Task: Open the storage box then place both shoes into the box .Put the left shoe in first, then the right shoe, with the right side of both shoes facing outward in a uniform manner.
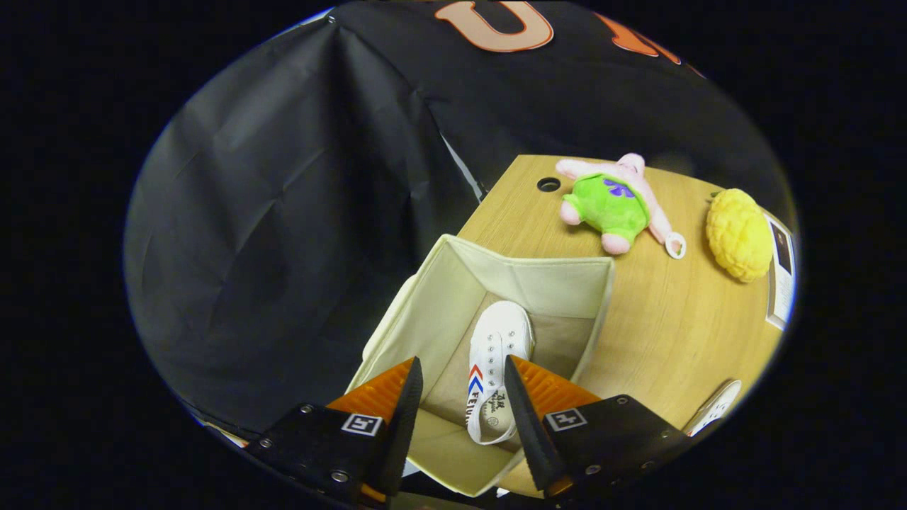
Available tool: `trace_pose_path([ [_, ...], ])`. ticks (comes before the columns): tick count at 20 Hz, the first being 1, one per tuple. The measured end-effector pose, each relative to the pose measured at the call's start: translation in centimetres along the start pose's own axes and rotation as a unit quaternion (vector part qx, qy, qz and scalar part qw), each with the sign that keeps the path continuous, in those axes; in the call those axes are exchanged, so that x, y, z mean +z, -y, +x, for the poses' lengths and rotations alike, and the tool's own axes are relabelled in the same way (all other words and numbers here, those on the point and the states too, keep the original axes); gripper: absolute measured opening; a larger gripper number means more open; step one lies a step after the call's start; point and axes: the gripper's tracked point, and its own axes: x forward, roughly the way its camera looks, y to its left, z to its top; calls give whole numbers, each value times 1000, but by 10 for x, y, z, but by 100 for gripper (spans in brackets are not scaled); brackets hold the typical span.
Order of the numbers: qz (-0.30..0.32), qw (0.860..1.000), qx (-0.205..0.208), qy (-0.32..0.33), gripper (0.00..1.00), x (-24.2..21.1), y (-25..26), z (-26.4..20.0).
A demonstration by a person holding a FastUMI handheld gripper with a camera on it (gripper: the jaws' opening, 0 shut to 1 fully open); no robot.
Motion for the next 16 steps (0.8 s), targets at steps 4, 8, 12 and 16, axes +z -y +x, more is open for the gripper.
trace_pose_path([
  [4,5,999,-19,33,89,3,29,-43],
  [8,30,996,-51,69,95,-3,71,-83],
  [12,58,988,-114,82,96,-30,139,-111],
  [16,89,973,-200,75,97,-78,218,-137],
])
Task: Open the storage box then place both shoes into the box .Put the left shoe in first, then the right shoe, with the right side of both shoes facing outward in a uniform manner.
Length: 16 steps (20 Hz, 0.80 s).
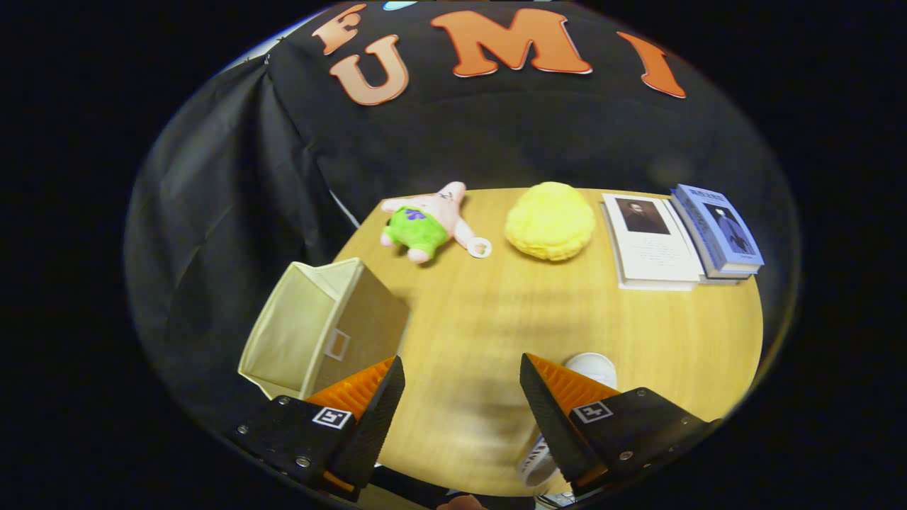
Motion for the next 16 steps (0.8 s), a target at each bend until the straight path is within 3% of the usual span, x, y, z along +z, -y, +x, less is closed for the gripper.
trace_pose_path([
  [4,35,998,-56,-18,97,-39,69,-2],
  [8,54,994,-85,-43,97,-76,112,7],
  [16,81,989,-70,-100,94,-147,123,39],
])
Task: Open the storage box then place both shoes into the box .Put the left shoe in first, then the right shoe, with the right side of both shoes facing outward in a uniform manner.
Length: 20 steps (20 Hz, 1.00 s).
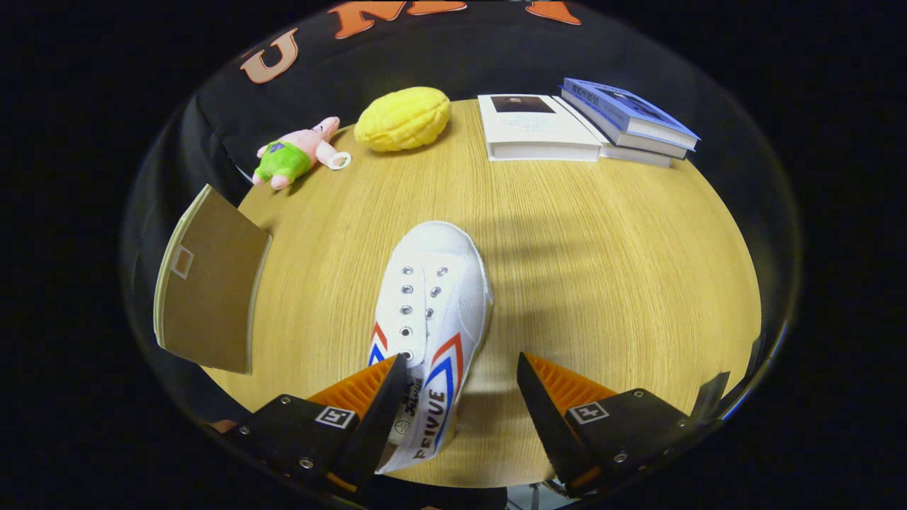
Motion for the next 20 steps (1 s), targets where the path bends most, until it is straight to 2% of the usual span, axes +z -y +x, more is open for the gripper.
trace_pose_path([
  [2,24,999,23,-7,90,-4,-6,6],
  [4,36,999,28,-6,74,-7,-11,9],
  [5,44,999,26,-6,58,-6,-12,7],
  [6,51,998,25,-6,55,-6,-9,10],
  [8,90,995,29,-9,39,-4,-6,5],
  [9,102,994,32,-11,26,-5,-4,6],
  [11,114,993,26,-14,15,-4,-2,4],
  [13,120,992,25,-12,8,-1,-2,-2],
  [15,128,991,47,-5,8,9,-4,-17],
  [20,116,990,77,25,7,54,-56,-49],
])
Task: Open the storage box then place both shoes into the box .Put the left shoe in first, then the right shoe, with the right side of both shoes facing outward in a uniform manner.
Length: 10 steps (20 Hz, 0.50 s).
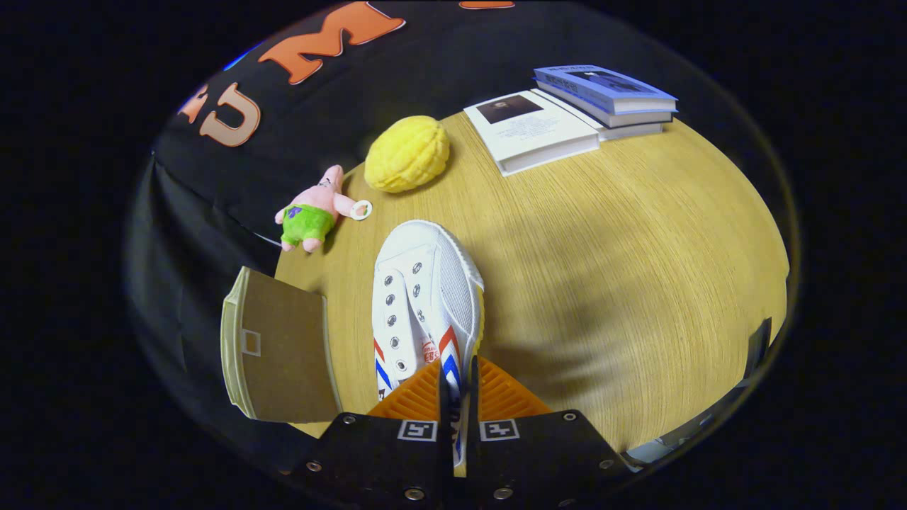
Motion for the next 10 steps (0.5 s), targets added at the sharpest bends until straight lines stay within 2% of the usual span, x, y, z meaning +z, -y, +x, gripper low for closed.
trace_pose_path([
  [5,-17,999,27,10,7,26,-60,-15],
  [10,-62,996,61,8,7,30,-128,-24],
])
